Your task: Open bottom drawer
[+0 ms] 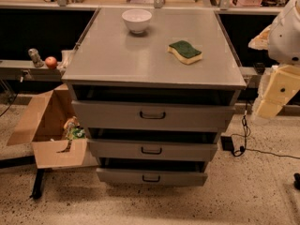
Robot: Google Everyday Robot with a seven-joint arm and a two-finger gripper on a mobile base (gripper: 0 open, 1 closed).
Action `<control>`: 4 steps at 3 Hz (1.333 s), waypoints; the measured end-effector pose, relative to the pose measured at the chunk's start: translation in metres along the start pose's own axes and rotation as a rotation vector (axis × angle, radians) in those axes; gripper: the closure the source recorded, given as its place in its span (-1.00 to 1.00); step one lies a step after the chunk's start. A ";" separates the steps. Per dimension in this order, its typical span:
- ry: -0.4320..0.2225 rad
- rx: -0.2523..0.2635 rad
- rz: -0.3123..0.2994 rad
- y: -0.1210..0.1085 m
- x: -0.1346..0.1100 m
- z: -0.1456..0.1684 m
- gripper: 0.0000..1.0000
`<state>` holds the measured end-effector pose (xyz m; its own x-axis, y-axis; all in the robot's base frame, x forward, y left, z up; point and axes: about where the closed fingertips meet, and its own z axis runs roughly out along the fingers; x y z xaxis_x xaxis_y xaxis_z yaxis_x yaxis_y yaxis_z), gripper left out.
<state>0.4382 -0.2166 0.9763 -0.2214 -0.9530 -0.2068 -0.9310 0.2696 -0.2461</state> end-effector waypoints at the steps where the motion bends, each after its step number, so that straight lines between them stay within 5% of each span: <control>1: -0.001 0.002 -0.001 0.000 0.000 0.000 -1.00; 2: 0.017 -0.021 -0.032 0.008 0.001 0.026 -1.00; 4: 0.051 -0.209 -0.155 0.068 0.013 0.173 -1.00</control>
Offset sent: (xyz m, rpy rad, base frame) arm 0.0009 0.0226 -0.1664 -0.1262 0.1515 0.1812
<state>0.4221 -0.1865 0.7927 -0.0807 -0.9879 -0.1324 -0.9935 0.0905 -0.0695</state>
